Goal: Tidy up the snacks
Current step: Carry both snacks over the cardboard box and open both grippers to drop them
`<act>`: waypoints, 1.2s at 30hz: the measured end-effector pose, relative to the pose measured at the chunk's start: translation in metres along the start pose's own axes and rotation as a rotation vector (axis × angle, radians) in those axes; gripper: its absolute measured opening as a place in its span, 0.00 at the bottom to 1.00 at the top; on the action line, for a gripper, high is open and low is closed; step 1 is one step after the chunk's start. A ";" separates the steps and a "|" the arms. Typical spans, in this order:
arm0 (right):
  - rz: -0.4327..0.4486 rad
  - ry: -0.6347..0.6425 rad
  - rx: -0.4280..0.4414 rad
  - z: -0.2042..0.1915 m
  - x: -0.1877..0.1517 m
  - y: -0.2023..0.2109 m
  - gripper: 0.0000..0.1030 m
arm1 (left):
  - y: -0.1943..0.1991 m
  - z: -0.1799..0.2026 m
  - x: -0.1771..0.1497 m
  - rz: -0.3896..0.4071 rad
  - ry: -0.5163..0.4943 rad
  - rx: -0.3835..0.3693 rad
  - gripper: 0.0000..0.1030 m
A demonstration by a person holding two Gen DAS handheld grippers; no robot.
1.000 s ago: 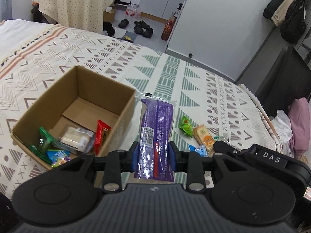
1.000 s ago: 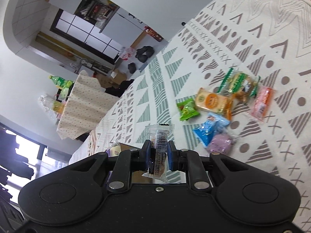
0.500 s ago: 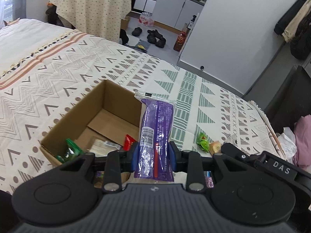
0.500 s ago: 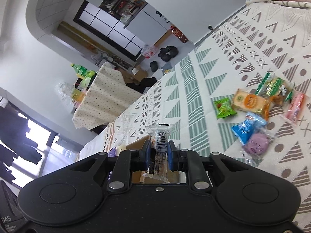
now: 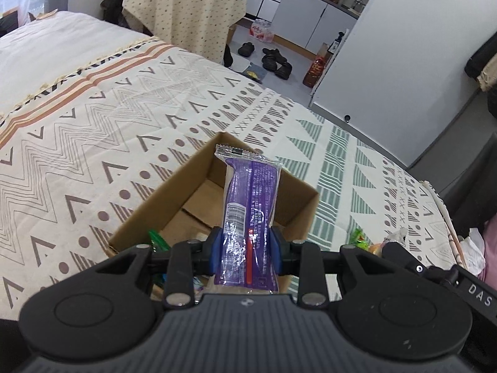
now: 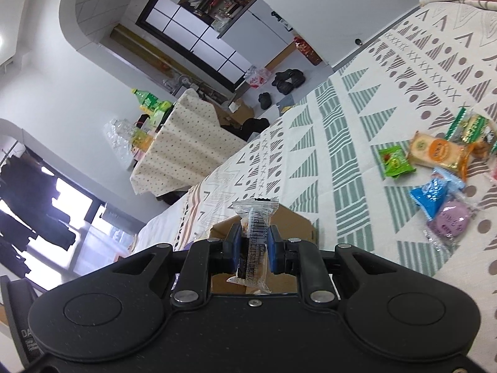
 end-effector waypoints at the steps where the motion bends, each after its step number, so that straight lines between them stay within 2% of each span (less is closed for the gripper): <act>1: -0.004 0.003 0.002 -0.001 -0.002 -0.002 0.17 | -0.002 -0.003 0.000 -0.002 0.005 -0.001 0.30; 20: -0.060 0.044 -0.047 -0.011 -0.022 -0.057 0.17 | -0.045 -0.046 0.005 -0.057 0.067 -0.089 0.30; 24: -0.064 0.053 -0.042 -0.020 -0.024 -0.068 0.18 | -0.045 -0.046 0.016 -0.045 0.050 -0.096 0.37; 31: -0.101 0.054 -0.020 -0.026 -0.031 -0.079 0.33 | -0.039 -0.054 0.020 -0.043 0.067 -0.080 0.59; 36: -0.089 0.044 -0.041 -0.022 -0.030 -0.069 0.36 | -0.031 -0.054 0.014 -0.043 0.071 -0.049 0.71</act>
Point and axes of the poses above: each gripper's, at about its wrist camera, not at the fingertips, and y roughly against the way its jaws point, z to its right, x to its top, the point moved 4 cm from there along -y, roughly the way its jaws point, and after that the axes turned 14 degrees about -y, right-handed, at the moved point
